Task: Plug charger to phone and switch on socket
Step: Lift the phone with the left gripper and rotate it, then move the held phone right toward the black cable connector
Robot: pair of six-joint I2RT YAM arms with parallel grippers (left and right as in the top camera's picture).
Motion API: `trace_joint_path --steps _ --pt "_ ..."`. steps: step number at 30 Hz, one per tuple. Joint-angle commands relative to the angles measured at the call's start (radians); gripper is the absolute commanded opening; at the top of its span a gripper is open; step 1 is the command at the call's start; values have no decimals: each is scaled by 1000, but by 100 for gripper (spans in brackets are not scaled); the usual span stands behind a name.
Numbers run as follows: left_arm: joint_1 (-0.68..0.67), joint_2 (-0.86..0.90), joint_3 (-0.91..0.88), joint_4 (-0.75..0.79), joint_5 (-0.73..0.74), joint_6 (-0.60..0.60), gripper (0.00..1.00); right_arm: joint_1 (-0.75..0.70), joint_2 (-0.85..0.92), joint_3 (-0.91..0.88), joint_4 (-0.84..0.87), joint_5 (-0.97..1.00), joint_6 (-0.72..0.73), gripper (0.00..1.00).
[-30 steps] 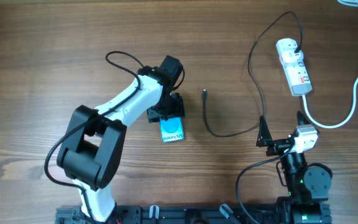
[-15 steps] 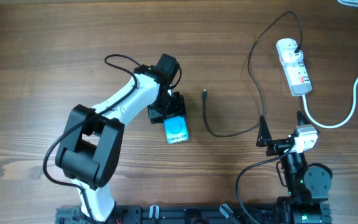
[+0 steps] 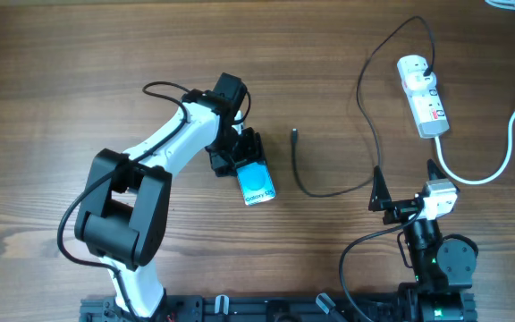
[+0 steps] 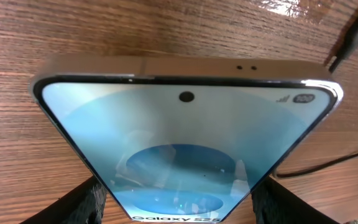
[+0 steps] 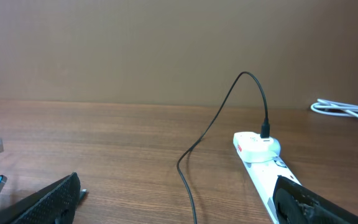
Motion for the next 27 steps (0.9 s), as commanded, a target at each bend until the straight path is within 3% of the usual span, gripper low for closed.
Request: trace_joint_path --steps 1,11,13,16,21,25,27 --pt "6 -35 -4 0 30 24 67 -4 -2 -1 5 16 -12 100" --pt "38 -35 -4 11 80 50 67 -4 -2 -1 5 16 -12 100" --pt "34 -35 -4 22 27 50 67 -4 -2 -1 5 16 -12 100" --pt "-17 -35 -12 26 -174 20 68 -4 -2 -1 5 16 -12 100" --pt "-107 -29 -27 61 -308 -19 69 -4 -2 -1 5 16 -12 100" --pt "-150 -20 -27 113 -324 -19 84 -4 -2 -1 5 16 -12 100" --pt "-151 -20 -27 117 -320 -34 86 -4 -2 -1 5 16 -11 100"
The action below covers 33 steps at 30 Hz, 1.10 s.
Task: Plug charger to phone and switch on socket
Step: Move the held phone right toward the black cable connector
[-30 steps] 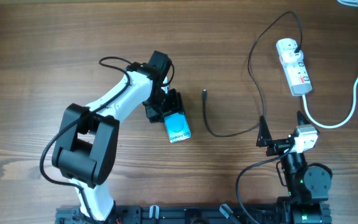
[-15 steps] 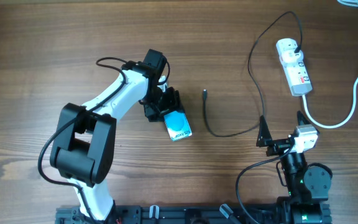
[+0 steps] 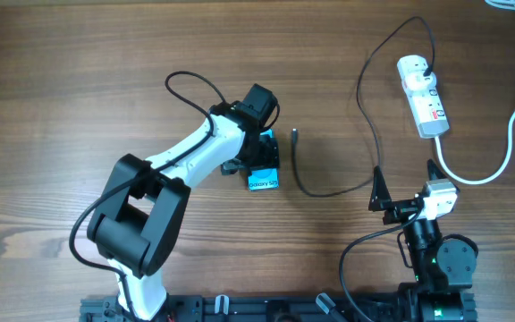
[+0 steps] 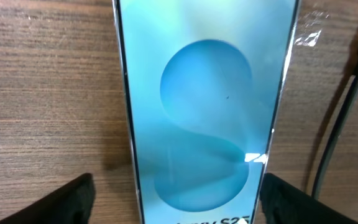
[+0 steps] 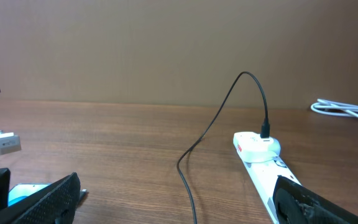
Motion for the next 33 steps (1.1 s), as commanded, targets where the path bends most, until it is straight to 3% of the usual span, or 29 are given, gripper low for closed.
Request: trace_joint_path --steps 1,5,7,14,28,33 --pt "-3 -19 -7 5 -20 -21 88 -4 -2 -1 5 17 -12 100" --pt "-3 -22 64 -11 28 -32 89 -4 -2 -1 5 17 -12 100" --pt "-3 -22 119 -45 16 -107 91 -4 -2 -1 5 17 -12 100" --pt "-49 46 153 -83 -209 -258 92 -4 -2 -1 5 17 -12 100" --pt "-79 191 153 -30 -211 -195 96 -4 -2 -1 5 17 -12 100" --pt "-79 230 153 -44 -209 -173 76 -4 -2 -1 5 17 -12 100"
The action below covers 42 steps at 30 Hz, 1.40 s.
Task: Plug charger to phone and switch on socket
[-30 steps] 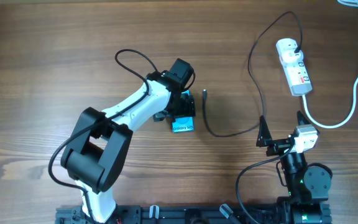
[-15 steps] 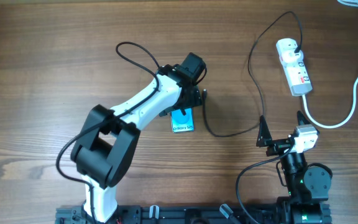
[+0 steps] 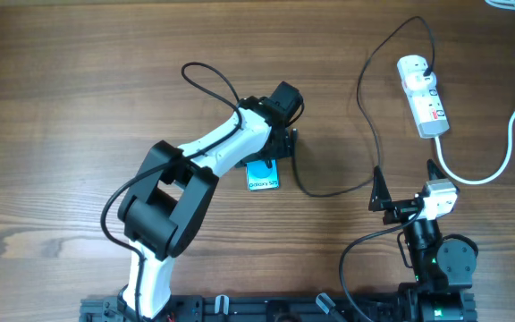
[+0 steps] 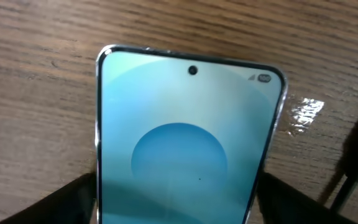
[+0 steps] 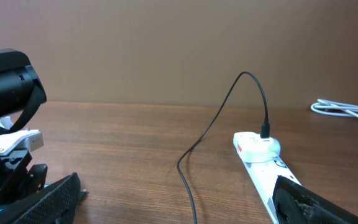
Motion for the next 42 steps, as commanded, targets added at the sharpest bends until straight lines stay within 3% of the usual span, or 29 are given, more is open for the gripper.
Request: trace_joint_path --steps 1,4,14,25,32,42 --pt "-3 81 -13 -17 -12 19 70 -4 -2 -1 5 17 -12 100" --pt "-2 83 -13 -19 -13 19 56 -4 -2 -1 5 17 -12 100" --pt "8 31 -13 -61 -2 19 61 -4 -2 -1 5 17 -12 100" --pt "105 -144 -13 -70 263 19 60 -4 -2 -1 5 17 -12 100" --pt "204 -148 -13 -72 614 19 59 -4 -2 -1 5 17 -12 100" --pt "417 -148 -13 45 1272 16 57 -4 -2 -1 5 17 -12 100"
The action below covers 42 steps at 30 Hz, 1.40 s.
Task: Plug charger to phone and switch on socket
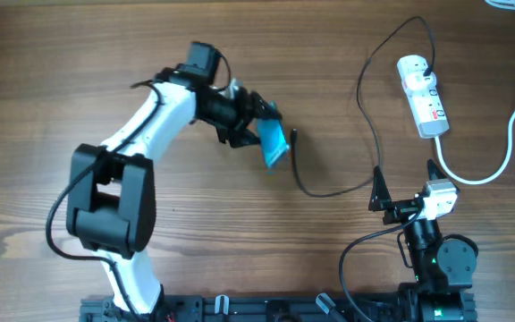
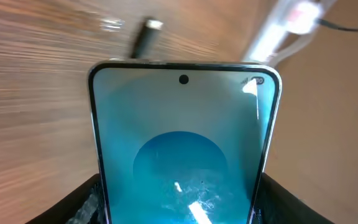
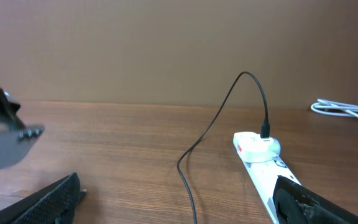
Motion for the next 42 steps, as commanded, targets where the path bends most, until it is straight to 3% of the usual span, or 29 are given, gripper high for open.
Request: trace_joint_path --steps 1,8,10,12,14,16,19,20,22,23,25,27,31,34,36,39,42 --pt "71 -31 -2 14 266 2 57 -4 -2 -1 5 17 -12 100" --pt "175 -31 -2 63 572 -25 58 -4 -2 -1 17 17 -12 100" --pt "186 -31 -2 63 621 -28 58 -4 -2 -1 39 -22 78 100" --pt "188 -31 -2 63 631 -49 58 -4 -2 -1 35 -273 502 100" --pt "188 -31 -2 63 652 -114 59 -4 -2 -1 34 -311 949 100" --pt "188 -31 -2 63 651 -183 59 -4 -2 -1 76 -310 1286 100" --pt "188 -31 -2 63 651 -257 59 -4 -2 15 333 -468 1178 100" --pt "188 -31 -2 63 651 -263 59 -4 -1 57 301 -484 1160 99" --pt "188 -31 -2 63 651 -265 59 -4 14 181 124 -480 1049 99" --pt "188 -31 -2 63 651 -264 59 -4 52 302 -50 -450 928 99" --pt "188 -31 -2 63 649 -265 59 -4 137 444 -166 -470 856 100" --pt "188 -31 -2 63 645 -265 59 -4 334 653 -213 -615 753 99" --pt "188 -31 -2 63 568 -286 59 16 705 1098 -693 -705 422 99" --pt "188 -31 -2 63 512 -314 59 185 1004 1473 -1124 -410 275 99" --pt "185 -31 -2 63 504 -321 59 369 1145 1634 -1241 -196 281 99" --pt "185 -31 -2 63 504 -321 59 637 1339 1787 -1280 80 381 100" --pt "185 -31 -2 63 504 -321 59 727 1461 1801 -1217 173 392 99"
